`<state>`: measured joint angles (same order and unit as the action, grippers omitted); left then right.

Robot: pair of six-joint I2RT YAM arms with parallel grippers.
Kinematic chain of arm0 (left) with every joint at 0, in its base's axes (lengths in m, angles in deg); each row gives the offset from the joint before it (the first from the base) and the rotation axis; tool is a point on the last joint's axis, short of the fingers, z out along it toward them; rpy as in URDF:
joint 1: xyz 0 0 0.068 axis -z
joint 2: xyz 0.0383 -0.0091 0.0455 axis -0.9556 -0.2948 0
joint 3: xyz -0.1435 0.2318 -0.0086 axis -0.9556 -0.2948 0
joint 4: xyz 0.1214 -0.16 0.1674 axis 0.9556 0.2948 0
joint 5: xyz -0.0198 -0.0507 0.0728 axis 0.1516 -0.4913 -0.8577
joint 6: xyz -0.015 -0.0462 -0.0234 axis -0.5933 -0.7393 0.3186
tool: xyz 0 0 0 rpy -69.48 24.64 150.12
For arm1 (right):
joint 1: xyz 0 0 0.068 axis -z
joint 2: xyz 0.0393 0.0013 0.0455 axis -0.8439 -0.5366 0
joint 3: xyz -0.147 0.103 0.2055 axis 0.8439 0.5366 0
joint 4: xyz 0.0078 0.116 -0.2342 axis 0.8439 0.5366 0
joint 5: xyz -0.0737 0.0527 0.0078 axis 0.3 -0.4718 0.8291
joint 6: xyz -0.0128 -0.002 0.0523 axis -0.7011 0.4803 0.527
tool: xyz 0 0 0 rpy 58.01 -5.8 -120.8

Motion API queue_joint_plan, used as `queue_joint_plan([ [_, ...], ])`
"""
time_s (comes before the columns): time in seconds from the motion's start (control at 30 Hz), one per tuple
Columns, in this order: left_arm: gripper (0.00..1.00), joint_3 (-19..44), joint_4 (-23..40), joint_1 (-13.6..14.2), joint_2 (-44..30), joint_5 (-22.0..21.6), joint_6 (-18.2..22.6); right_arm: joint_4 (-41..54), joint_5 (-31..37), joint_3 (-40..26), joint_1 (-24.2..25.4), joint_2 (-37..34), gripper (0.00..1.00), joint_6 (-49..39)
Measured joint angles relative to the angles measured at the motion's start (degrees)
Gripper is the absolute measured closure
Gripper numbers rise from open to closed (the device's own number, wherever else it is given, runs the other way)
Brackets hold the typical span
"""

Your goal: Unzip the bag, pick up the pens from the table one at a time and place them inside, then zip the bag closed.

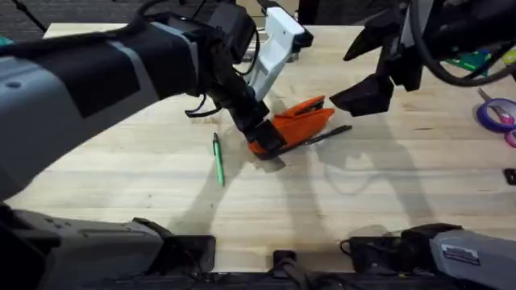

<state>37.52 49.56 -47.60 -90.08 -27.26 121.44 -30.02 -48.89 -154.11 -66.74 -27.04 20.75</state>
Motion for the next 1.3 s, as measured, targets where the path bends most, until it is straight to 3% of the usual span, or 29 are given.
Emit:
queue_joint_plan([
  [0.3,0.006,0.13,0.11,0.00,0.78,-0.08,0.00,-0.10,2.49,-0.07,0.00,0.15,0.006,-2.05],
  [0.6,0.007,0.27,3.62,-1.48,10.86,-0.24,0.02,0.15,2.86,-1.40,-0.20,0.15,0.008,-5.95],
  [0.93,0.007,0.44,8.36,-6.80,17.04,-0.27,0.03,-1.97,2.93,-3.82,-4.07,0.15,0.007,-20.36],
  [1.1,0.006,0.44,9.33,-7.19,19.54,-0.28,0.02,-3.30,3.02,-3.87,-6.60,-0.15,0.006,-28.42],
  [1.3,0.006,0.44,11.68,-7.19,23.23,-0.28,0.61,-1.66,3.04,-3.93,-7.04,-3.26,0.006,-31.84],
])
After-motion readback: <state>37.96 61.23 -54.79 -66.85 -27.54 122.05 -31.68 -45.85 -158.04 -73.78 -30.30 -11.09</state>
